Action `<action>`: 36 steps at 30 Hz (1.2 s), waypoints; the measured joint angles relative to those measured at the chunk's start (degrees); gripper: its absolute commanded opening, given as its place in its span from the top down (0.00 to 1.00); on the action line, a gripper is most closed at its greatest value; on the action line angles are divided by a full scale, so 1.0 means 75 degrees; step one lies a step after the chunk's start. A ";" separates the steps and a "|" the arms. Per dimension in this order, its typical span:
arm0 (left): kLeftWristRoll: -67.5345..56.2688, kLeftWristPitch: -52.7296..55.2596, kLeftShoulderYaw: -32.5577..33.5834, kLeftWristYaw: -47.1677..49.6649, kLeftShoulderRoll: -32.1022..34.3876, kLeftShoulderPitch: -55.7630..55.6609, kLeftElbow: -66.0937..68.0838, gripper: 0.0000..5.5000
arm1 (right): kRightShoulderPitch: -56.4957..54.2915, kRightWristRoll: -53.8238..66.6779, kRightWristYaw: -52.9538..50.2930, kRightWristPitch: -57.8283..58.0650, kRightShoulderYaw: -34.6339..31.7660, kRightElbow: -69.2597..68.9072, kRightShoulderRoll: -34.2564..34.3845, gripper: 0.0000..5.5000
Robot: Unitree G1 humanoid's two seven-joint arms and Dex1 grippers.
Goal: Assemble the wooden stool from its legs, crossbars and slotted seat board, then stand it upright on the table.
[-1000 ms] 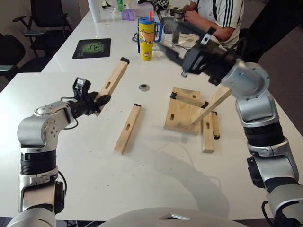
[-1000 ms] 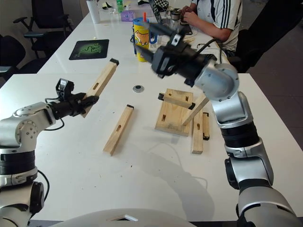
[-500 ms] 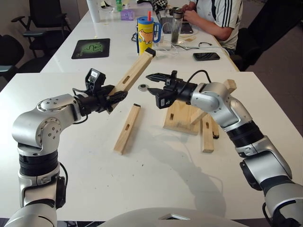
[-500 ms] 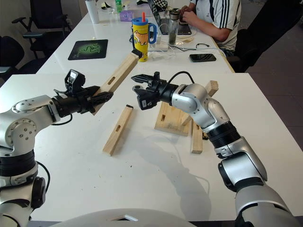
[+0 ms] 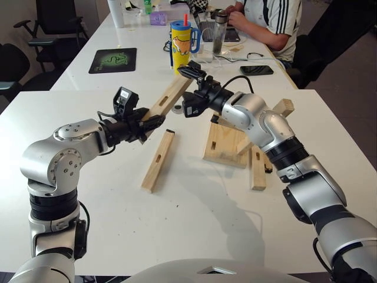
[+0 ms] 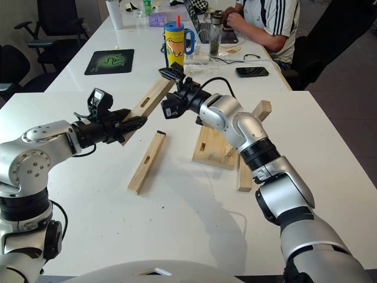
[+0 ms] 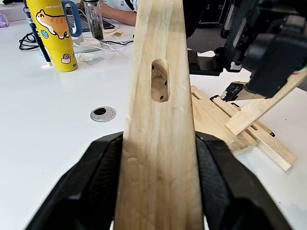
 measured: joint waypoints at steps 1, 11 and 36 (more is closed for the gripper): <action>-0.0013 0.0012 -0.0001 0.0021 -0.0005 -0.0001 -0.0006 0.62 | -0.0070 -0.0039 -0.0073 -0.0004 0.0023 0.0092 0.0036 0.50; -0.0186 0.0123 0.0090 0.0331 -0.0249 -0.0126 -0.0030 0.62 | -0.0334 -0.0050 -0.0340 -0.0256 0.0223 0.0607 0.0190 0.76; -0.1239 -0.0633 0.2147 0.1414 -0.1079 -0.0375 0.0078 0.44 | -0.1479 -0.0042 -0.0626 -0.0831 0.0274 0.2083 0.0083 0.81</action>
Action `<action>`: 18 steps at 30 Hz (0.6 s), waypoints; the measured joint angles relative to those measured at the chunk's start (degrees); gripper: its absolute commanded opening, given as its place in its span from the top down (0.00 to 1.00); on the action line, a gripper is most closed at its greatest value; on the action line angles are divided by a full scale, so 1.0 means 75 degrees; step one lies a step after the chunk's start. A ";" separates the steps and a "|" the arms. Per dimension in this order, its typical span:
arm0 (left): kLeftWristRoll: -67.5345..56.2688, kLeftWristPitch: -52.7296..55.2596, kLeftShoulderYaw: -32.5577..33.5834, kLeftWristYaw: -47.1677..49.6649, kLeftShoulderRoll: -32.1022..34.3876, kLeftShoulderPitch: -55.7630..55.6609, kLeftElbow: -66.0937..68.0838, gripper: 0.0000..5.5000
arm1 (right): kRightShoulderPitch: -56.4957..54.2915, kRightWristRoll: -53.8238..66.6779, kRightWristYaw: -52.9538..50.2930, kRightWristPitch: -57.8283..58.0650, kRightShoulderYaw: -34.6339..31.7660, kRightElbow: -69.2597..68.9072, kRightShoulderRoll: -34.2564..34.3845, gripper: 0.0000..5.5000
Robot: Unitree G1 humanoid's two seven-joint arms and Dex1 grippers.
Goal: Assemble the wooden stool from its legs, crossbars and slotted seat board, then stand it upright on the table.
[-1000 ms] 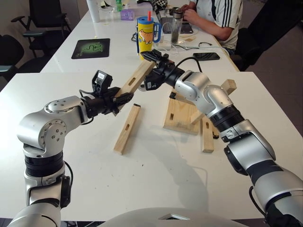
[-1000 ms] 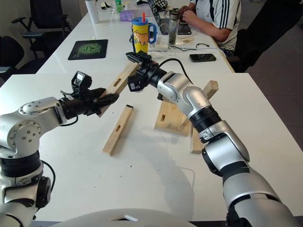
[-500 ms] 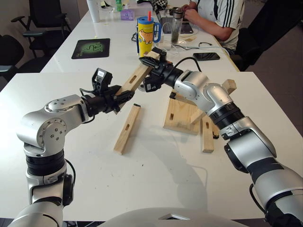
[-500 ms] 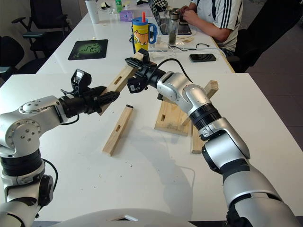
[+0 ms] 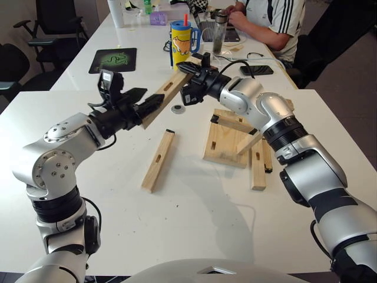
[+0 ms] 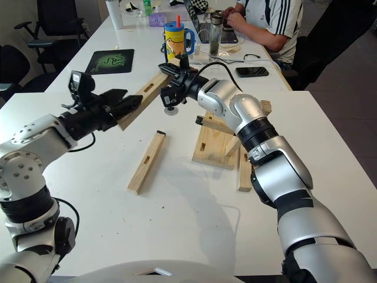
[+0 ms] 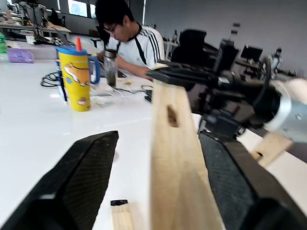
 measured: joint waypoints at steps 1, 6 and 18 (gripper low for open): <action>-0.0179 -0.0093 0.0358 0.0197 -0.0115 -0.0161 0.0149 0.44 | -0.0066 0.0010 -0.0026 0.0014 -0.0005 0.0078 0.0003 0.81; -0.1201 -0.0488 0.1863 0.1553 -0.0731 -0.0615 0.0764 0.44 | -0.0237 0.0193 -0.0260 0.0512 -0.0262 0.0588 0.0048 0.81; -0.1751 -0.1408 0.0141 0.2905 -0.3024 0.0753 0.0075 0.44 | -0.0669 0.2613 -0.1371 0.2781 -0.2259 0.1084 0.1760 0.81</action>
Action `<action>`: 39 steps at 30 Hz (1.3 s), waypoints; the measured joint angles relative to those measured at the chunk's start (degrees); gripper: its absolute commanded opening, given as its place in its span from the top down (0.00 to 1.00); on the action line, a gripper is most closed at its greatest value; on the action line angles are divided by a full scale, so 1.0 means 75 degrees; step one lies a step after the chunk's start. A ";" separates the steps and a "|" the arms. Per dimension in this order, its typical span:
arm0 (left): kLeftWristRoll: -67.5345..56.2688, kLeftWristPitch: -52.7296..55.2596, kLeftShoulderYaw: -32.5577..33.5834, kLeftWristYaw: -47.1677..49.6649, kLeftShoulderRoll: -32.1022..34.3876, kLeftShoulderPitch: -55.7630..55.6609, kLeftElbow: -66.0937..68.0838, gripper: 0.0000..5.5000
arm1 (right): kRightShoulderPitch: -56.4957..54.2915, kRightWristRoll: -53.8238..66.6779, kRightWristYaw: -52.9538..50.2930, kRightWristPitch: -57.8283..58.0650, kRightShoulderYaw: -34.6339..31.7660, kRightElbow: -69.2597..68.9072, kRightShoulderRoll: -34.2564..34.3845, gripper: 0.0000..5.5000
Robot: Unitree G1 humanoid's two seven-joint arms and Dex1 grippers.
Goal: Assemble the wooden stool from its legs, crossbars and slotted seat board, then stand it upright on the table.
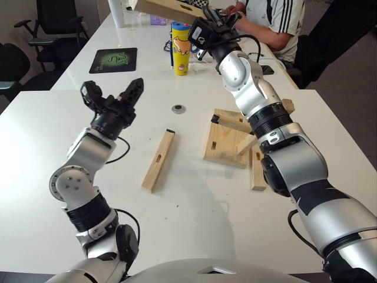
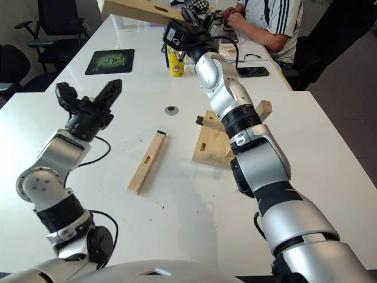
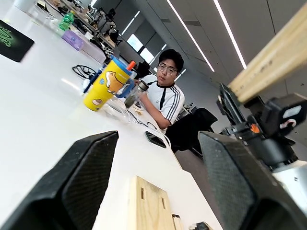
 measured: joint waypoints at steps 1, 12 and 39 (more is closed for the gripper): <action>0.0037 -0.0120 -0.0161 0.0050 -0.0107 -0.0076 0.0002 0.44 | 0.0010 0.0135 -0.0037 0.0092 -0.0072 -0.0008 0.0112 0.81; 0.1790 -0.1989 -0.1793 0.0605 -0.0673 -0.1643 0.1024 0.44 | 0.0419 0.0736 -0.0154 0.0689 -0.0195 -0.0170 0.0570 0.81; 0.1628 -0.3057 -0.1653 0.1179 -0.0654 -0.2910 0.1884 0.44 | 0.0823 0.1072 -0.0938 0.0733 -0.0308 -0.0019 0.1027 0.81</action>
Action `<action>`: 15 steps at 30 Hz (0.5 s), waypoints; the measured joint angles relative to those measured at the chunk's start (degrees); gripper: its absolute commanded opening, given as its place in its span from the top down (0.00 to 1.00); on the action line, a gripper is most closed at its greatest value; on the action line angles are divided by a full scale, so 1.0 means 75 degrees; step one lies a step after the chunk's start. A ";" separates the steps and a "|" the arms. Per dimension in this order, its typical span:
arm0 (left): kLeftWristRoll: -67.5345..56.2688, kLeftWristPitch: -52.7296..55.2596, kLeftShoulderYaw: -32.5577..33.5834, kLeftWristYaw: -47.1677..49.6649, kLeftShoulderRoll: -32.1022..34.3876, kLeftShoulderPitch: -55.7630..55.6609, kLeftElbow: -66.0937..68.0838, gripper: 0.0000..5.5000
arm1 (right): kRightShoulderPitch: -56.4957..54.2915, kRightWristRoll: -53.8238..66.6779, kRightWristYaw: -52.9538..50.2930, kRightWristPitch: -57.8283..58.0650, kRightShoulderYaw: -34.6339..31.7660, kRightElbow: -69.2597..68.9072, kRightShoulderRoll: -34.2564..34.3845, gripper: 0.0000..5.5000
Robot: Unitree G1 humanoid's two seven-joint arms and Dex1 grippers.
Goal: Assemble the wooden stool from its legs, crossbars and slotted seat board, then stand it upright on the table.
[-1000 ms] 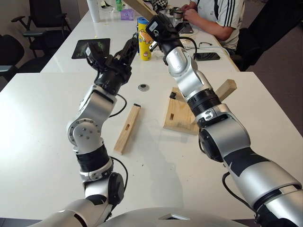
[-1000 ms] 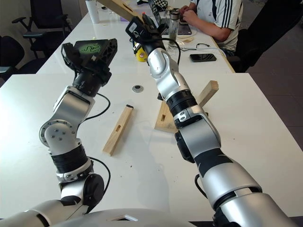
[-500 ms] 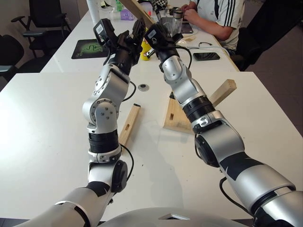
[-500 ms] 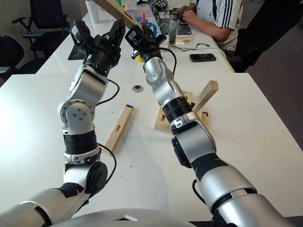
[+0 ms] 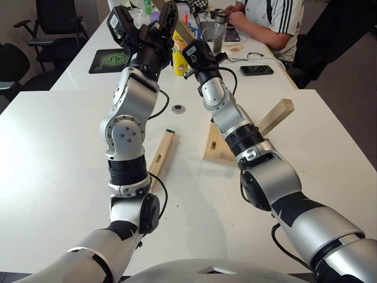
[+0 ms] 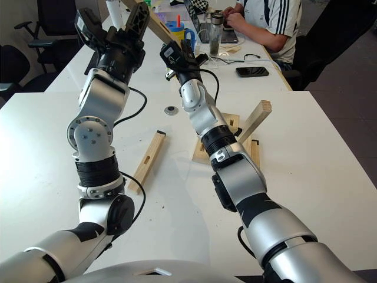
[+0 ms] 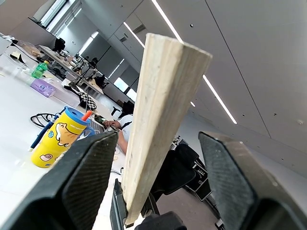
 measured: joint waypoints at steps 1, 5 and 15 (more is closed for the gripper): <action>-0.0073 0.0003 0.0000 0.0020 0.0000 -0.0014 -0.0024 0.44 | 0.0000 0.0001 -0.0005 -0.0002 0.0000 0.0012 0.0016 0.81; -0.0375 0.0083 -0.0004 0.0154 -0.0003 -0.0040 -0.0134 0.44 | 0.0000 0.0097 -0.0040 -0.0012 -0.0069 0.0065 0.0060 0.81; -0.0814 -0.0081 0.0019 0.0337 -0.0010 -0.0062 -0.0103 0.44 | -0.0003 0.0309 -0.0241 -0.0028 -0.0283 0.0265 0.0049 0.81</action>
